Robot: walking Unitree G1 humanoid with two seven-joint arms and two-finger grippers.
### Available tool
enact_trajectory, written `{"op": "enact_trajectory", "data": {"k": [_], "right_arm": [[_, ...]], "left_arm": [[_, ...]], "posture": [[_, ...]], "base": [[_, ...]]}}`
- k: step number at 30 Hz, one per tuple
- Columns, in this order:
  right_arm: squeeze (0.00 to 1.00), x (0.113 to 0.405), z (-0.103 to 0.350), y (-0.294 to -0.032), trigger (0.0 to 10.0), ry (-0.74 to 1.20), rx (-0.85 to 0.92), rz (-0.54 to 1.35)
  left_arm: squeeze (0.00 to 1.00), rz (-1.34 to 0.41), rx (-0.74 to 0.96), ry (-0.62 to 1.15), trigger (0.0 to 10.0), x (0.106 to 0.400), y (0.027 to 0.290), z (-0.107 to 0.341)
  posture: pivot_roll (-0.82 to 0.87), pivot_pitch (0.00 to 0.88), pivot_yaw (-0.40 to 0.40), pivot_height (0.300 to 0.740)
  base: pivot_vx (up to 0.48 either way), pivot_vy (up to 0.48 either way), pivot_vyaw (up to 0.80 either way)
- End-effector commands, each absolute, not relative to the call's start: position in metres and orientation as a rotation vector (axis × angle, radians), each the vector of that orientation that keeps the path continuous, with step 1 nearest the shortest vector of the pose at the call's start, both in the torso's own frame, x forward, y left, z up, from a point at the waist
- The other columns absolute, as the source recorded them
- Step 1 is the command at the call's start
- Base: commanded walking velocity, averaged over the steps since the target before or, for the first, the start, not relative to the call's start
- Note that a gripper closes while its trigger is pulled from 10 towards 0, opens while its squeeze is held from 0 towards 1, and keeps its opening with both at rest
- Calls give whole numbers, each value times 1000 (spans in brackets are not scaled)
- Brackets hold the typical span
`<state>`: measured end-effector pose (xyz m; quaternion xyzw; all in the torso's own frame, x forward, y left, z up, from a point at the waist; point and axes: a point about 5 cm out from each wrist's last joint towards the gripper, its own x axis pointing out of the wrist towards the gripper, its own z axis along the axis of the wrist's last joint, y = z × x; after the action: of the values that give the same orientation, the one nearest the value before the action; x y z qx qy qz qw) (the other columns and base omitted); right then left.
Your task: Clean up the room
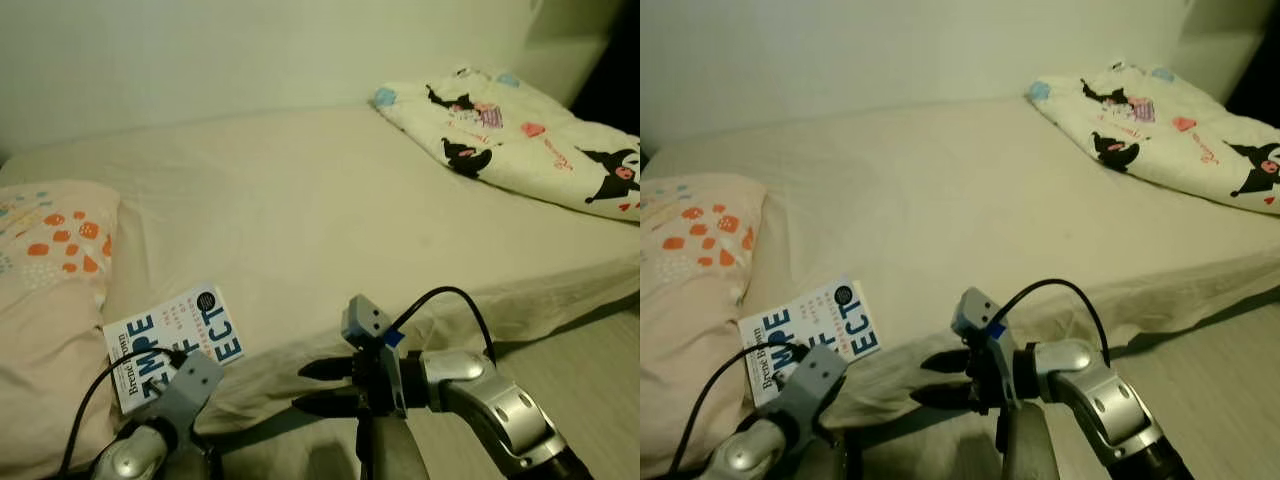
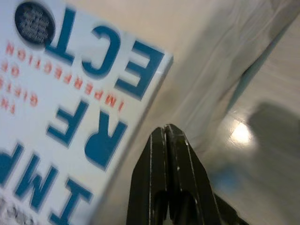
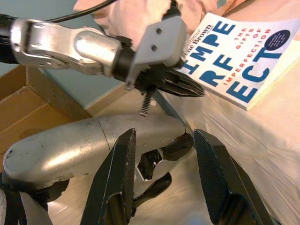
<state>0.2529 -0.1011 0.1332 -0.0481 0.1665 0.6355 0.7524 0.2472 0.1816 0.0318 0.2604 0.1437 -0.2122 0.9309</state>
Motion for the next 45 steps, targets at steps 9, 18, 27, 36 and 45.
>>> {"op": "enact_trajectory", "data": {"k": [9,18,27,36,45], "right_arm": [[0,252,132,-103,10000,370,-118,1390],[0,252,132,-104,10000,370,-116,1385],[0,252,132,-103,10000,369,-116,1389],[0,252,132,-105,10000,370,-121,1379],[0,252,132,-105,10000,370,-127,1378]], "left_arm": [[0,-585,827,263,0,267,179,26],[0,-882,832,298,0,248,184,23],[0,-938,1080,504,0,241,216,-3],[0,-797,1222,579,0,251,233,-5],[0,-756,1333,636,0,254,246,-7]], "posture": [[-117,155,-43,572],[-116,156,-40,572],[-110,160,-44,572],[-120,163,-36,572],[-120,163,-36,572]], "base": [[0,0,0],[0,0,0],[0,0,0],[0,0,0],[0,0,0]]}}
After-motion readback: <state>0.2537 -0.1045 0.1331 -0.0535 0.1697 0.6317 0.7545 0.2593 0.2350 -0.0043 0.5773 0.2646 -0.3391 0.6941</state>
